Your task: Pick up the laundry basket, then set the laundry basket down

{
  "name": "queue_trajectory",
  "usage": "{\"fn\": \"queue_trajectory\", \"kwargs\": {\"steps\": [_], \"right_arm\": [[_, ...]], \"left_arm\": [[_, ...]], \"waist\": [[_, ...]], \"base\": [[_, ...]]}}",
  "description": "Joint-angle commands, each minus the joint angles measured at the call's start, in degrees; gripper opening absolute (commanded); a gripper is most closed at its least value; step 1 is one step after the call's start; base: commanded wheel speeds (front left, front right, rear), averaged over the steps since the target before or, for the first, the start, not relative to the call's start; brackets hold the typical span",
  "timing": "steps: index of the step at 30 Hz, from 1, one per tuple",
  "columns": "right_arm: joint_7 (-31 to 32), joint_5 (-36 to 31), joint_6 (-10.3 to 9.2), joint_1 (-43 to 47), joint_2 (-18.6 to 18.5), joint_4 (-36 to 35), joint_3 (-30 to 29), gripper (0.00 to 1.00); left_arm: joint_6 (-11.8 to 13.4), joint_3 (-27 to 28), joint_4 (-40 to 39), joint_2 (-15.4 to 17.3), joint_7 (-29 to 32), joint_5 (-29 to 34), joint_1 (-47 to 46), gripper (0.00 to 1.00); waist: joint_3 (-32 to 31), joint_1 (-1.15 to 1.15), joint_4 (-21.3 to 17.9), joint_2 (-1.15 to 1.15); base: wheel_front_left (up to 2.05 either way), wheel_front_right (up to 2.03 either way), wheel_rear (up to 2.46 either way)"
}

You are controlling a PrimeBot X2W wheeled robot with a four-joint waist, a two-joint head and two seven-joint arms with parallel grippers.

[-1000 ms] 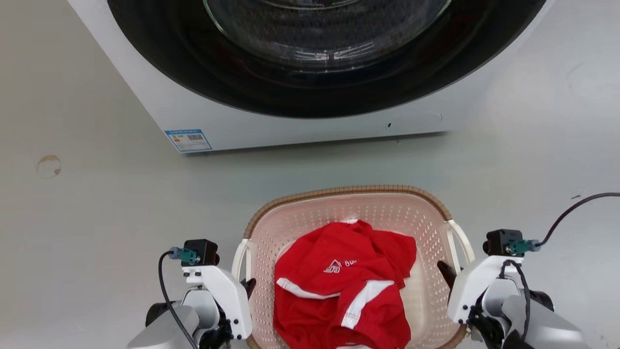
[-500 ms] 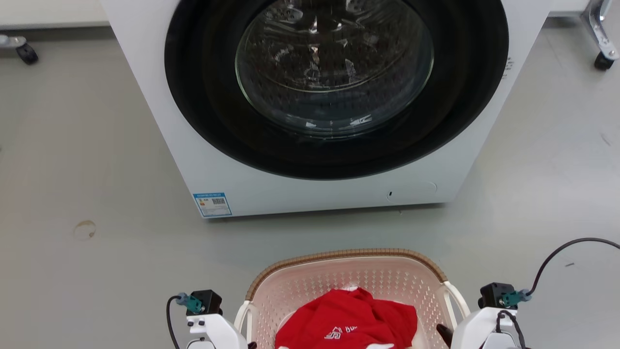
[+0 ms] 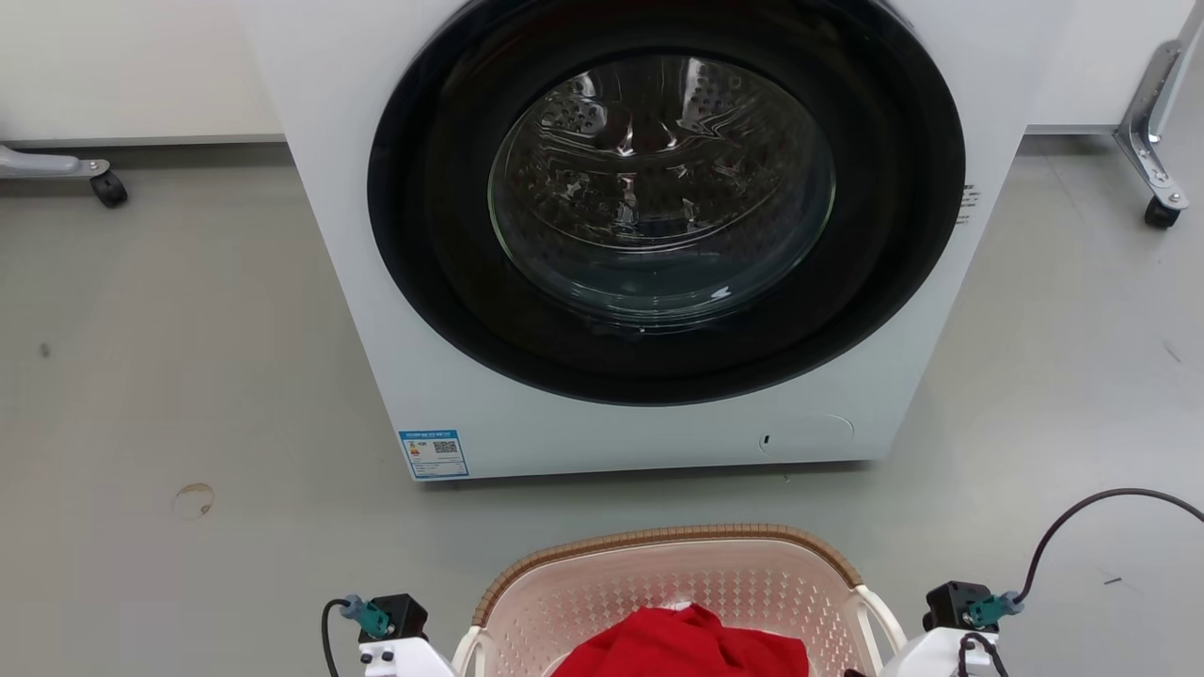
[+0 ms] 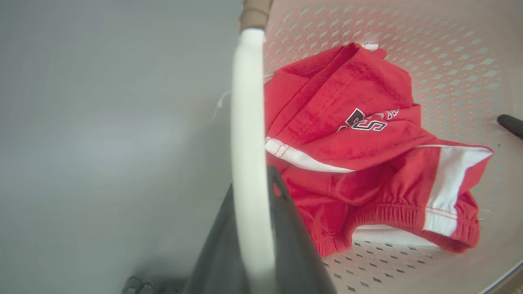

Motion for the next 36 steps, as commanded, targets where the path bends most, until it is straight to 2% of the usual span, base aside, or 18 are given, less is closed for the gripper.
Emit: {"fn": "queue_trajectory", "kwargs": {"steps": [1, 36], "right_arm": [[-1.38, 1.32, -0.21, -0.74, -5.86, 2.85, -0.72, 0.00], [-1.46, 2.63, -0.21, -0.91, -5.86, 3.73, 0.05, 0.00]], "left_arm": [[0.85, 0.87, 3.72, 7.84, 0.18, -0.12, -0.60, 0.00], [0.85, 0.17, 4.10, 8.17, -0.04, -0.24, -1.48, 0.00]], "waist": [[-0.05, 0.00, 0.30, 0.00], [0.46, 0.00, 0.48, 0.00]], "base": [[0.00, 0.00, 0.00], [0.00, 0.00, 0.00]]}}
